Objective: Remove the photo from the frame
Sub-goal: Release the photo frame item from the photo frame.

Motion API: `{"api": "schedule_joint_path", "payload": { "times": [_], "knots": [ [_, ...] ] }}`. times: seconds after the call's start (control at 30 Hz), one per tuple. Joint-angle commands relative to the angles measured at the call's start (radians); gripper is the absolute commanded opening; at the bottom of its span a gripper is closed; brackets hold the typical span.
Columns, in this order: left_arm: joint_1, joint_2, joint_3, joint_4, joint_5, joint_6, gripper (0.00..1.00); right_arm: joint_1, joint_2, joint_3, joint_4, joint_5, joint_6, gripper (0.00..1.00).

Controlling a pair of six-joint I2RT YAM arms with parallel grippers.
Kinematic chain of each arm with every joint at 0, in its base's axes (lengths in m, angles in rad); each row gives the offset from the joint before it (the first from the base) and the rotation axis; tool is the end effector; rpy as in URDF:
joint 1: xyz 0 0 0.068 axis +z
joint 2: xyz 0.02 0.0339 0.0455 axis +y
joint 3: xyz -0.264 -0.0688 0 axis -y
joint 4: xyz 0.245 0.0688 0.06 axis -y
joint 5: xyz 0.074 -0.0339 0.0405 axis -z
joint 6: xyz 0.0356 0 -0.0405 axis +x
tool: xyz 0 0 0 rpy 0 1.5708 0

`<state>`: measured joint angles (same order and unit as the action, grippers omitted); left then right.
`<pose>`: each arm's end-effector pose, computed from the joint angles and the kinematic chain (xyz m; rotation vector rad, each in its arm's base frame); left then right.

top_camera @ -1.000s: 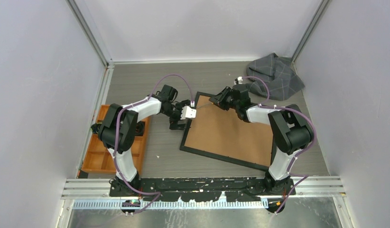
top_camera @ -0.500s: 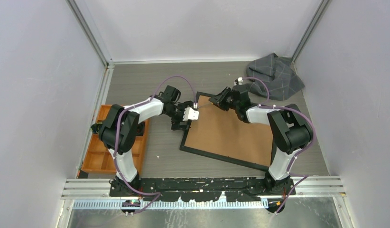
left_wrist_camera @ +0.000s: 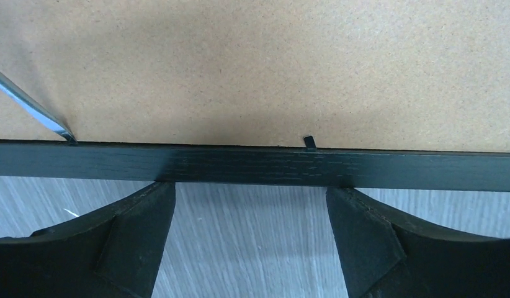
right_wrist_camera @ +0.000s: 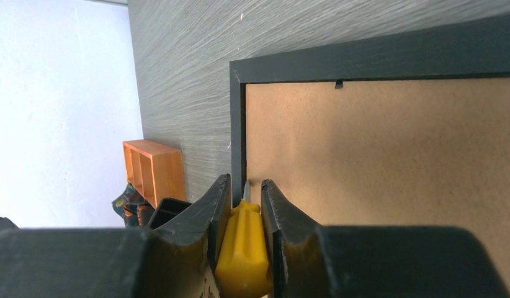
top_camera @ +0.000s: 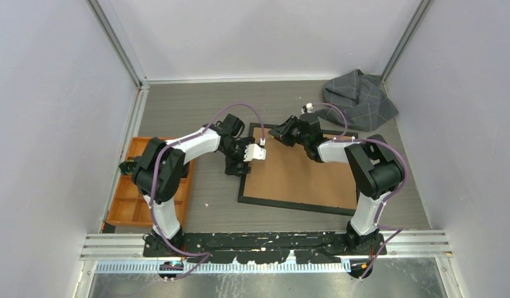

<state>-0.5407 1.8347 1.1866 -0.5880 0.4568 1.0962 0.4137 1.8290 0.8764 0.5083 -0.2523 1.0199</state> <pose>0.2965 -0.1963 0.1682 2.0135 1.7416 -0.4715 0.3409 0.1594 0.1572 0.4873 2.1469 1.1203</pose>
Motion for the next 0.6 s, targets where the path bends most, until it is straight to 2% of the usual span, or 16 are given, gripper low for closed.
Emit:
{"api": "schedule_joint_path", "payload": {
  "times": [0.0, 0.23, 0.57],
  "knots": [
    [-0.038, 0.016, 0.049, -0.044, 0.077, -0.108, 0.92, 0.084, -0.014, 0.019, 0.022, -0.036, 0.006, 0.01],
    [-0.039, 0.007, 0.045, -0.008, 0.08, -0.211, 0.92, 0.114, -0.005, 0.069, -0.067, -0.054, -0.056, 0.01],
    [-0.036, 0.015, 0.049, 0.049, 0.031, -0.302, 0.93, 0.179, 0.008, 0.102, -0.076, -0.104, -0.087, 0.01]
  ]
}}
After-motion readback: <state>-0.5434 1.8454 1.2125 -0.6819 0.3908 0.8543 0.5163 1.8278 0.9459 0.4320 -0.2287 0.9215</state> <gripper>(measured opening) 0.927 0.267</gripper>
